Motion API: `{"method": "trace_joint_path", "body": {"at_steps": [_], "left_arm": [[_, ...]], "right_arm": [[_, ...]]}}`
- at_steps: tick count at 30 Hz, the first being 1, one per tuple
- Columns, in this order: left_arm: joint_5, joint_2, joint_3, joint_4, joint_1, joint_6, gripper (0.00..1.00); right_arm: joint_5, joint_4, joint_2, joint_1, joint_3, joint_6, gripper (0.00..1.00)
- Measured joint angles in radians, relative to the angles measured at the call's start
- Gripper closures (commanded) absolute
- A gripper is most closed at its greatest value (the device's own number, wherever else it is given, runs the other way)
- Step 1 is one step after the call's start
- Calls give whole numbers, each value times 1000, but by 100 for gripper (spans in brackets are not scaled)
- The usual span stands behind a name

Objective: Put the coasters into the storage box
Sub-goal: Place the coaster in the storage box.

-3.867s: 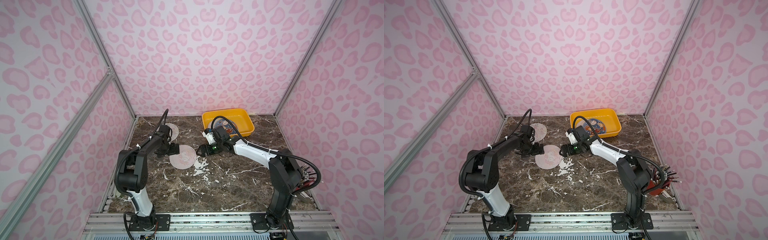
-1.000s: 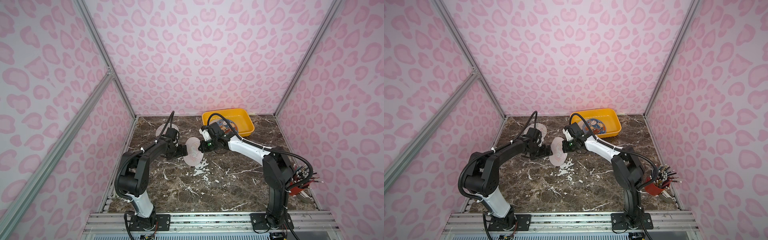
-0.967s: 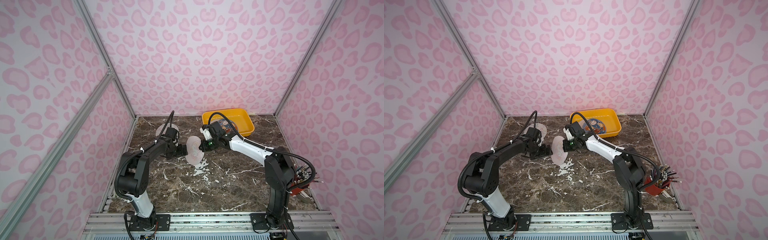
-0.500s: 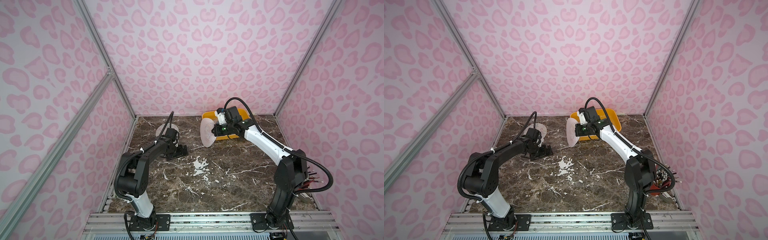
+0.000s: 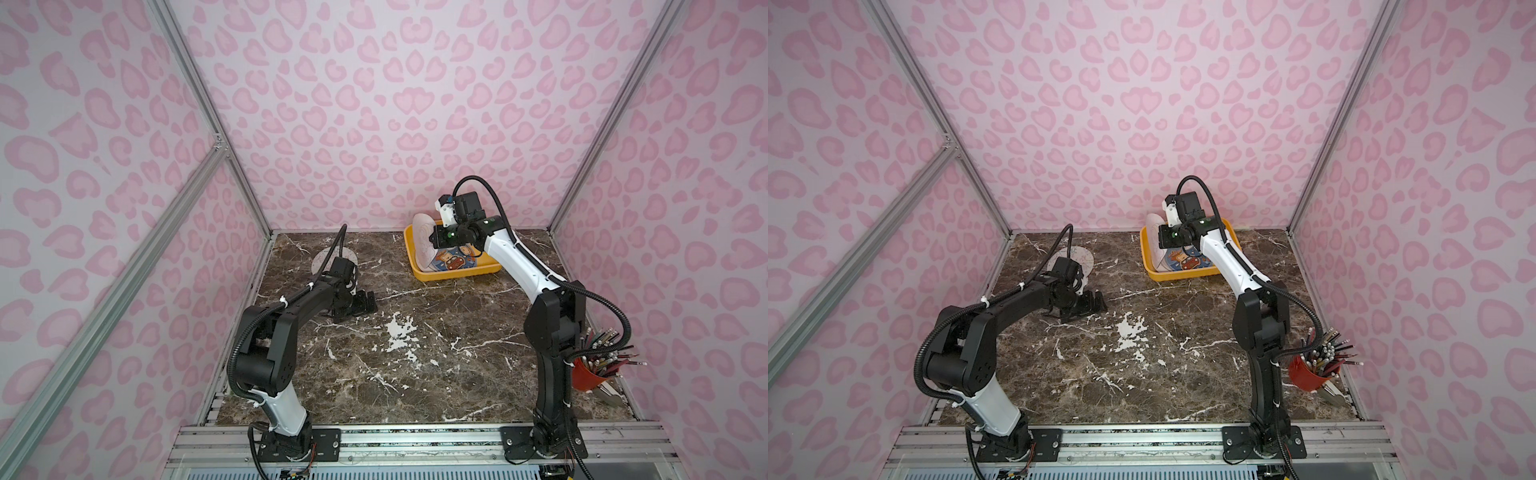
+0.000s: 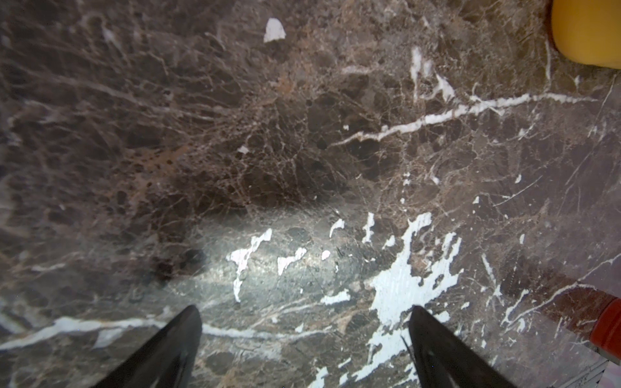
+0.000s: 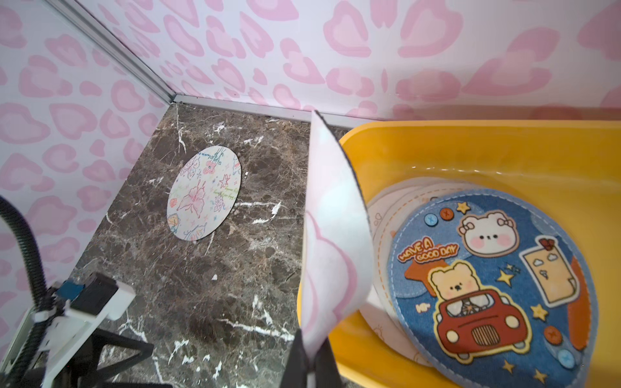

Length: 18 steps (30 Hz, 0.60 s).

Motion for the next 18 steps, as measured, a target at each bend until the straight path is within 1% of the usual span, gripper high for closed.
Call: {"method": "trace_joint_path", "body": {"at_steps": [6, 12, 18], "left_arm": [[1, 9, 0, 0, 0, 0, 2], [1, 14, 0, 0, 0, 0, 1], [0, 20, 5, 0, 0, 1, 1]], "right_arm": [[-16, -10, 112, -34, 76, -11, 100], [-14, -16, 173, -88, 83, -28, 100], [22, -36, 219, -146, 83, -47, 100]]}}
